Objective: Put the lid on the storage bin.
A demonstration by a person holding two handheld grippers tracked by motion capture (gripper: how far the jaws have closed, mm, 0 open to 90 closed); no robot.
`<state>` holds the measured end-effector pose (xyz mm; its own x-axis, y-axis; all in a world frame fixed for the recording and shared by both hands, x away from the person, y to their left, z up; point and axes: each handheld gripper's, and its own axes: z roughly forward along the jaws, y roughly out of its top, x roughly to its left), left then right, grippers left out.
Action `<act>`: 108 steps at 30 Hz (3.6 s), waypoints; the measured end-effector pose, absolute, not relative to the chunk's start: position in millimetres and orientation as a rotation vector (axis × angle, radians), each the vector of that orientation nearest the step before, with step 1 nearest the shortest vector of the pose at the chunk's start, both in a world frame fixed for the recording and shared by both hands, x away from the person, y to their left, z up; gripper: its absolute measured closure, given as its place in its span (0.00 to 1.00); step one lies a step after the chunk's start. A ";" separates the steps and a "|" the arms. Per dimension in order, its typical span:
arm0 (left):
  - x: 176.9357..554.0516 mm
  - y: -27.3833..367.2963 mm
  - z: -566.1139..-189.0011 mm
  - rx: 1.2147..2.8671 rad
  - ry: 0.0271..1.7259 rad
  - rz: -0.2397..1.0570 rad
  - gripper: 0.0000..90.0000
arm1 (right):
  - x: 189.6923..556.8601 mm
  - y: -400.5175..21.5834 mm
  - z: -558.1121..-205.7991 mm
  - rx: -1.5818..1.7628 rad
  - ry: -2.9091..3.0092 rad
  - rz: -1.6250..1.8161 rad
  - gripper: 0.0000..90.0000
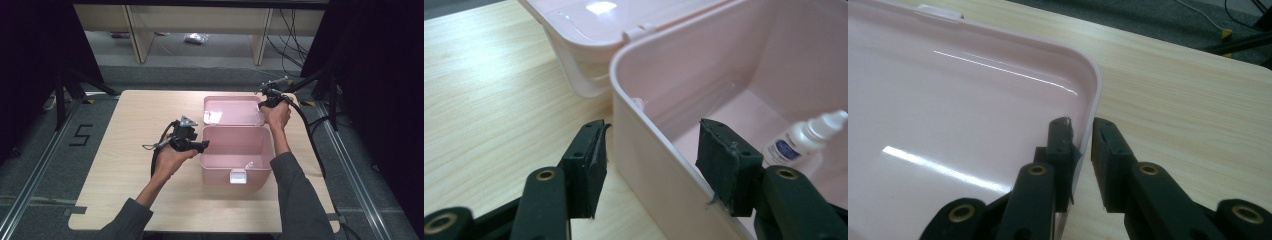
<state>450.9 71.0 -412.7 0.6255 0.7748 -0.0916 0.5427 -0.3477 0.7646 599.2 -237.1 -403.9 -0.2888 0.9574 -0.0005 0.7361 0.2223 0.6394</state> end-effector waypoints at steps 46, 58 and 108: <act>480.6 48.2 -415.4 2.005 1.120 0.434 0.87 | 598.1 -244.9 -400.4 1.666 2.066 0.800 0.78; 480.3 48.9 -416.1 1.995 1.120 0.429 0.87 | 603.1 -242.5 -407.6 1.665 2.098 0.755 0.82; 479.0 43.0 -416.6 1.992 1.127 0.470 0.87 | 546.8 -257.9 -339.4 1.465 1.933 1.040 0.95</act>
